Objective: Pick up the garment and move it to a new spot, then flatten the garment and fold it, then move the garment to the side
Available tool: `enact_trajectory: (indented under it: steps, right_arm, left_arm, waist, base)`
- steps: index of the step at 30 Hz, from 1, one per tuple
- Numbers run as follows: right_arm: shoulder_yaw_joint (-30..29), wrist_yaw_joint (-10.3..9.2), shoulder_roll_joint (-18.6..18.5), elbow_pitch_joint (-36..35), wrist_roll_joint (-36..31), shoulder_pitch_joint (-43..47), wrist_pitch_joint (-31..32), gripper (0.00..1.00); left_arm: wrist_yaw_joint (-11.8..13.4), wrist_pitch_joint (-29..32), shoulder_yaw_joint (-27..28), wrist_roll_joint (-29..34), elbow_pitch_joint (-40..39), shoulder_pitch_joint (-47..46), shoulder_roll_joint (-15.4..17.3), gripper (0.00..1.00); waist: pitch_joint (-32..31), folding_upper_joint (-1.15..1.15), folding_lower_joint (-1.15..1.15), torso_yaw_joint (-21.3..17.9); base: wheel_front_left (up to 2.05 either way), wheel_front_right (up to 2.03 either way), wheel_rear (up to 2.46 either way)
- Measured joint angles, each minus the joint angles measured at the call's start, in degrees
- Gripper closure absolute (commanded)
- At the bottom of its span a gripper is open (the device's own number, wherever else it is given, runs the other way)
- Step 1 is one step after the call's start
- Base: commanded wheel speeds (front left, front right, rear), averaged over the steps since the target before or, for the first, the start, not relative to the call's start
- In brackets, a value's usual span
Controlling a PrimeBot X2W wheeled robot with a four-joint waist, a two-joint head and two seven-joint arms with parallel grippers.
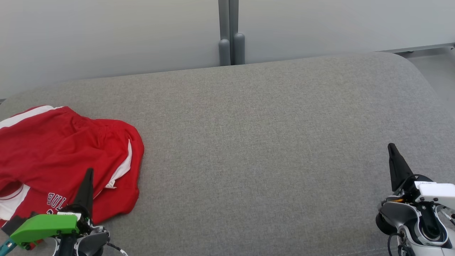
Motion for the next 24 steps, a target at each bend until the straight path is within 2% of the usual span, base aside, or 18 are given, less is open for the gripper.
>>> enact_trajectory:
  steps: [4, 5, 16, 24]
  right_arm:
    - [0.0, -0.07, 0.1, 0.3, 0.0, 0.1, 0.0, 1.0]
    - [0.0, -0.2, 0.3, 0.8, 0.0, 0.5, 0.0, 0.0]
    - [1.0, -0.33, 1.0, 1.8, -1.5, 2.6, -1.4, 0.0]
    - [3.2, -0.35, -1.4, 0.8, -7.3, 2.6, -3.2, 0.0]
  left_arm:
    - [0.0, 0.0, 0.0, 0.0, 0.3, 0.1, 0.0, 1.0]
    - [0.0, 0.0, -0.1, 0.0, 0.8, 0.4, -0.1, 0.0]
    - [0.1, -0.8, -1.4, 0.2, 2.0, 2.3, -0.9, 0.0]
    - [0.1, -2.9, -3.1, 4.2, 1.8, 2.3, -0.5, 0.0]
  waist:
    - [0.0, 0.0, 0.0, 0.0]
    - [0.0, 0.0, 0.0, 0.0]
    - [0.0, 0.0, 0.0, 0.0]
    - [-0.1, 0.0, 0.0, 0.1]
  base:
    - [0.0, 0.0, 0.0]
    - [0.0, 0.0, 0.0]
    - [0.0, 0.0, 0.0]
    - [0.0, 0.0, 0.0]
